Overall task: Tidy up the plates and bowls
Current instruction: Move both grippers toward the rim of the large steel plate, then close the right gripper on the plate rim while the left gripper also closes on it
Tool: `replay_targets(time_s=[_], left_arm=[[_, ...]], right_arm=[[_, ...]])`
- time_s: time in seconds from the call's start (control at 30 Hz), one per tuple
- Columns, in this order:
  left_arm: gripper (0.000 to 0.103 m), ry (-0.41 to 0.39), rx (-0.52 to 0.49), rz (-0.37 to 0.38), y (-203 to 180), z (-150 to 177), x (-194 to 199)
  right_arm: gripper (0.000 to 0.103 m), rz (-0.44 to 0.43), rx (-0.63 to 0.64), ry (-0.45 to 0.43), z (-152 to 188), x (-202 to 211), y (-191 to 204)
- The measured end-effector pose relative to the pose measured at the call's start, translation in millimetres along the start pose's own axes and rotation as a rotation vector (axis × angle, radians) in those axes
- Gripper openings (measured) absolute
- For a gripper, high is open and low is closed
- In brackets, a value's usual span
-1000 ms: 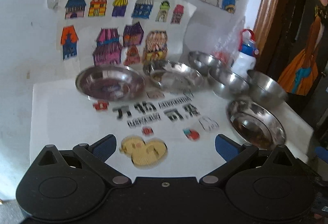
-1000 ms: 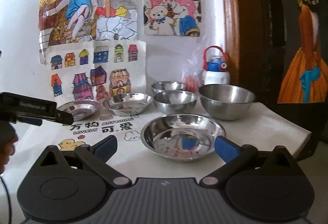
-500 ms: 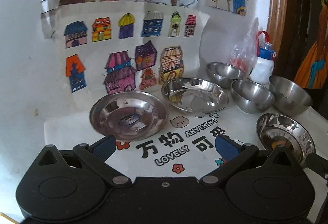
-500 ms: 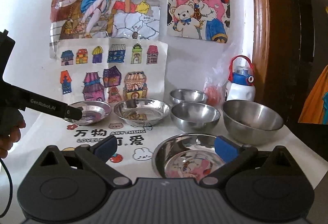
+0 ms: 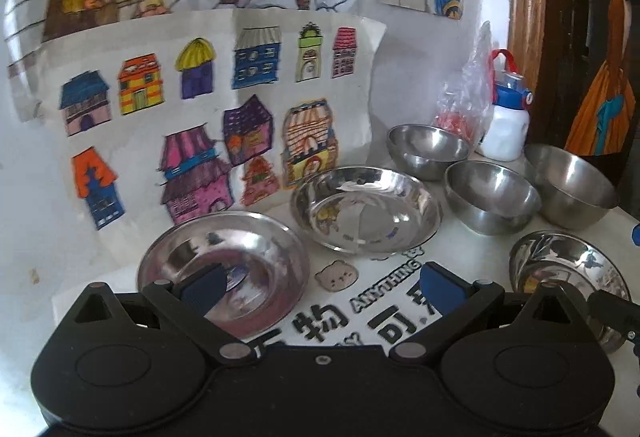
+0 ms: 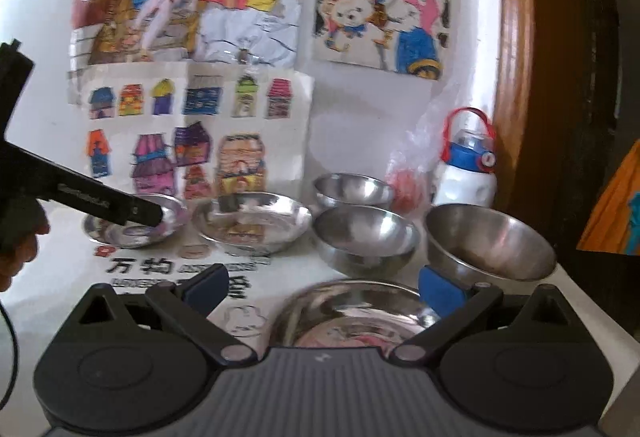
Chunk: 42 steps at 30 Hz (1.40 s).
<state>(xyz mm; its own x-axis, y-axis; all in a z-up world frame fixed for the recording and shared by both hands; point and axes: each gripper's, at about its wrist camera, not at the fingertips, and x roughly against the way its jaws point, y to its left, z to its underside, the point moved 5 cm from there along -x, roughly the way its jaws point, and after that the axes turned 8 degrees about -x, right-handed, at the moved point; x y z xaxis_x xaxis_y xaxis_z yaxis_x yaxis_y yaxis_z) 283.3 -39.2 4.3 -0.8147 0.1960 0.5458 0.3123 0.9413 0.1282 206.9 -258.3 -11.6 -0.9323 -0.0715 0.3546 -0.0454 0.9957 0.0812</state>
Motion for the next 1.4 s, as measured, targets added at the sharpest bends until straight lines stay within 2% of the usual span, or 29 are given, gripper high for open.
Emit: replay_targets(time_s=[0.1, 0.37, 0.57, 0.8, 0.93, 1.03, 1.17, 1.2, 1.3, 1.33, 1.4], left_arm=[[0.102, 0.003, -0.002, 0.044, -8, -2, -7], [0.102, 0.020, -0.015, 0.162, -58, 0, -25], [0.102, 0.033, -0.030, 0.223, -98, -2, -38], [0.102, 0.093, -0.012, 0.227, -119, 4, -54], [0.099, 0.095, -0.010, 0.225, -122, 7, -54], [0.088, 0.091, 0.002, 0.234, -122, 7, -53], [0.071, 0.096, 0.034, 0.256, -122, 7, -50], [0.061, 0.096, 0.040, 0.263, -122, 8, -50], [0.044, 0.110, 0.043, 0.283, -125, 9, -50], [0.040, 0.111, 0.041, 0.283, -125, 10, -50], [0.024, 0.111, 0.038, 0.281, -126, 12, -50]], right_arm=[[0.103, 0.059, -0.033, 0.027, 2, -4, -21], [0.103, 0.197, -0.149, 0.118, 18, -12, -78], [0.102, 0.184, -0.241, 0.154, 36, -15, -93], [0.088, 0.157, -0.320, 0.171, 53, -17, -94], [0.079, 0.179, -0.323, 0.146, 54, -13, -94], [0.069, 0.173, -0.332, 0.137, 54, -11, -92], [0.050, 0.179, -0.338, 0.135, 55, -9, -90], [0.043, 0.177, -0.342, 0.138, 55, -9, -89], [0.031, 0.173, -0.353, 0.154, 58, -10, -87], [0.030, 0.176, -0.356, 0.153, 59, -9, -87], [0.028, 0.173, -0.364, 0.151, 60, -8, -85]])
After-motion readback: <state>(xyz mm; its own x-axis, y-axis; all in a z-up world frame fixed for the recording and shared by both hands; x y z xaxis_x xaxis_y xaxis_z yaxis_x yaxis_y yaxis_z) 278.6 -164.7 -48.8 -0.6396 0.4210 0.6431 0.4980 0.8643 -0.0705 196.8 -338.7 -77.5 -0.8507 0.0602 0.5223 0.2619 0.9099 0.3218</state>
